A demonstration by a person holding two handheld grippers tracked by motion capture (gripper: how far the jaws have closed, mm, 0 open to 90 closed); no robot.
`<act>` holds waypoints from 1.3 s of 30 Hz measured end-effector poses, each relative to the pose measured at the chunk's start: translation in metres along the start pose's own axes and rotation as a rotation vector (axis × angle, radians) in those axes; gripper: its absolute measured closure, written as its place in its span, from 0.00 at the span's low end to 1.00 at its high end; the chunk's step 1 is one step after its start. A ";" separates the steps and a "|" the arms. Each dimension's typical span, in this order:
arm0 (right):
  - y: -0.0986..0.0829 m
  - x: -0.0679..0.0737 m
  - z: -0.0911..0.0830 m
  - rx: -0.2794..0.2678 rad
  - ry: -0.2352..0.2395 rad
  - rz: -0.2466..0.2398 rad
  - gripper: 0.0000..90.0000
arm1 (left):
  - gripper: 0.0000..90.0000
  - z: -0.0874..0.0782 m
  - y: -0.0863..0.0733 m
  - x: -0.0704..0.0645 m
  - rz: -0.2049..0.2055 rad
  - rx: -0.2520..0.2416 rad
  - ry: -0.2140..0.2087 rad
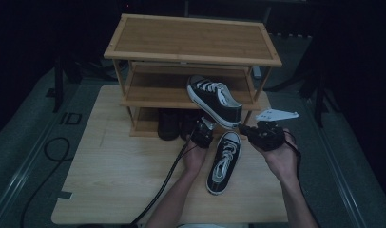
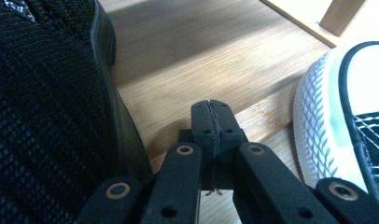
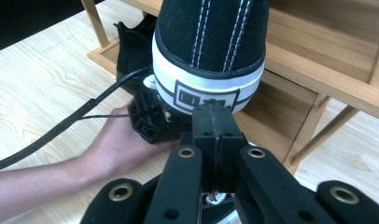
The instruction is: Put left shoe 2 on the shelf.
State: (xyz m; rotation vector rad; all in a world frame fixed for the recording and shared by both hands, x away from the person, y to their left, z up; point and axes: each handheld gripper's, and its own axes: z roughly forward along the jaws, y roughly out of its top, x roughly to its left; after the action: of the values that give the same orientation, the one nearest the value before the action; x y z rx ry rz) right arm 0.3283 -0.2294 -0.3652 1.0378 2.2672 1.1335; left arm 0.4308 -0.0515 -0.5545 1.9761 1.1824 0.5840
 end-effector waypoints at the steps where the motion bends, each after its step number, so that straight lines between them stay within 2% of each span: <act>1: 0.001 0.001 0.001 0.000 0.003 -0.003 1.00 | 1.00 0.000 0.000 0.000 0.001 0.000 0.003; 13: 0.006 0.009 0.011 -0.003 0.030 -0.010 1.00 | 1.00 0.000 0.000 0.001 0.002 0.007 -0.003; 19: 0.010 0.012 0.016 0.000 0.043 -0.015 1.00 | 1.00 -0.001 0.000 0.001 0.020 0.021 0.003; 20: 0.010 0.012 0.017 -0.004 0.046 -0.016 1.00 | 1.00 0.000 0.000 0.000 -0.003 0.001 -0.001; 27: 0.014 0.015 0.027 -0.007 0.056 -0.009 1.00 | 1.00 0.000 0.000 0.000 0.001 0.001 0.001; 31: 0.019 0.020 0.032 -0.006 0.069 -0.030 1.00 | 1.00 0.000 -0.001 0.000 -0.002 -0.002 -0.004; 39: 0.026 0.025 0.044 -0.005 0.098 -0.042 1.00 | 1.00 0.000 -0.001 -0.001 -0.003 -0.009 0.000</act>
State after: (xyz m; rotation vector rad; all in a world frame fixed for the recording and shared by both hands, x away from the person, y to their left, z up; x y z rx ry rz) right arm 0.3510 -0.1781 -0.3706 0.9480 2.3487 1.1965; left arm 0.4300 -0.0518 -0.5554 1.9668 1.1808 0.5870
